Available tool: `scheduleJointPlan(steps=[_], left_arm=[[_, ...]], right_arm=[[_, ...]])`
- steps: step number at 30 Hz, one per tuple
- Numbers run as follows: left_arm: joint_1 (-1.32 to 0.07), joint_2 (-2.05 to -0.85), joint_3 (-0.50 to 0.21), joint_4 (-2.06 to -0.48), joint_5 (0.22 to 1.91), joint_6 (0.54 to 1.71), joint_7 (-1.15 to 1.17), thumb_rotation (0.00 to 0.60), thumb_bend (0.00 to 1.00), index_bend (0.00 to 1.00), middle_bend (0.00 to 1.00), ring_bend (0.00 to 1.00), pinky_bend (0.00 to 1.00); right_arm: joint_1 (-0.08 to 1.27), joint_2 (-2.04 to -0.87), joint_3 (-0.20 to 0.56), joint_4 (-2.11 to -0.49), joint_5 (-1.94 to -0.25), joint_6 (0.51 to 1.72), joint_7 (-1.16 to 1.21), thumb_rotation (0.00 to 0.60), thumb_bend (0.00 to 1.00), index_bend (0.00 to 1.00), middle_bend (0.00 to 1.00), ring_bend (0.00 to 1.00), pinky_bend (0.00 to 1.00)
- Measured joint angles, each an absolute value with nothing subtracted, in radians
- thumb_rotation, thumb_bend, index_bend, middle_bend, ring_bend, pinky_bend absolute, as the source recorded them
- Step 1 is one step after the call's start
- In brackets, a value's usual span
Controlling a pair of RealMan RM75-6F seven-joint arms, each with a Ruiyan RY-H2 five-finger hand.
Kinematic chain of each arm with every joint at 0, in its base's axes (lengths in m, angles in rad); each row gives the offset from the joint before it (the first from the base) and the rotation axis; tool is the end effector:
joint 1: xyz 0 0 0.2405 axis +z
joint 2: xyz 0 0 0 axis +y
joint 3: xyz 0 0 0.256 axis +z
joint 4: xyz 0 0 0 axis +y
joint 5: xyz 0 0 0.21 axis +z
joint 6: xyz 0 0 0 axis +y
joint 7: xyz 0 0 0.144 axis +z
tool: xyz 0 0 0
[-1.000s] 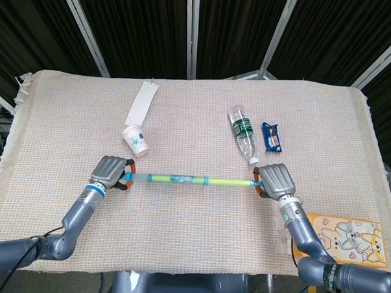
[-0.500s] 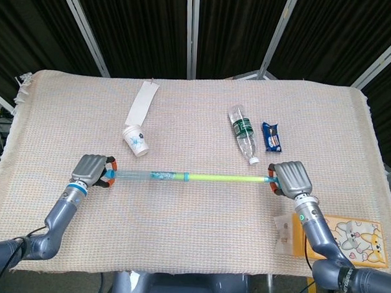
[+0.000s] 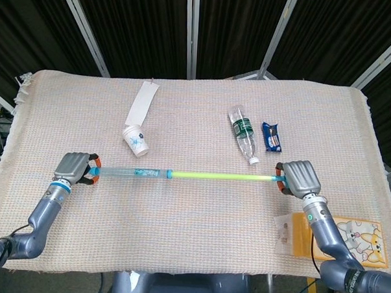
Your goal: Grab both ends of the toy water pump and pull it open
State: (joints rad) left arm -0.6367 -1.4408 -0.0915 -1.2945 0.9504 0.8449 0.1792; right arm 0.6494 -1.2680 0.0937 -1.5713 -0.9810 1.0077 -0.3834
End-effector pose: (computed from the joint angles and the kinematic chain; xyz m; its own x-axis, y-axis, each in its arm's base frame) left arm -0.2796 0.3467 0.0268 0.4003 0.4028 0.8231 0.9060 -0.0392 -0.4214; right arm -0.2344 -0.3382 0.0734 0.5545 -0.2612 0.7901 -0.8321 -0.1573 0.5319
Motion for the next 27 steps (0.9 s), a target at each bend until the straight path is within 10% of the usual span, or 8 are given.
scheduleJointPlan(steps=[3,7,15,19,22,27], left_arm=[[-0.633,-1.443,-0.092,-1.290,0.963,0.838,0.164,0.600,0.44,0.61,0.95,0.88,1.00],[-0.628,-1.443,-0.092,-1.288,0.973,0.828,0.144,0.600,0.20,0.02,0.91,0.86,1.00],[-0.589,-1.407,-0.108,-1.329,1.048,0.906,0.066,0.600,0.11,0.00,0.82,0.80,0.99],[-0.549,-1.358,-0.117,-1.393,1.126,1.004,0.008,0.600,0.07,0.00,0.57,0.60,0.74],[-0.509,-1.322,-0.116,-1.445,1.192,1.096,-0.030,0.600,0.01,0.00,0.22,0.27,0.37],[-0.416,-1.237,-0.080,-1.579,1.296,1.243,-0.042,0.600,0.00,0.00,0.00,0.00,0.01]], right_arm=[[0.647,-1.276,0.096,-1.566,-0.984,1.005,-0.376,0.600,0.42,0.46,1.00,1.00,1.00],[0.643,-1.286,0.097,-1.553,-0.989,1.009,-0.377,0.600,0.04,0.03,1.00,1.00,1.00],[0.612,-1.280,0.102,-1.552,-1.040,1.063,-0.350,0.600,0.00,0.00,0.96,1.00,1.00],[0.576,-1.253,0.099,-1.570,-1.119,1.119,-0.291,0.600,0.00,0.00,0.83,0.91,0.97],[0.539,-1.230,0.094,-1.580,-1.191,1.182,-0.229,0.600,0.00,0.00,0.59,0.70,0.70],[0.458,-1.202,0.074,-1.575,-1.310,1.313,-0.117,0.600,0.00,0.00,0.05,0.07,0.07]])
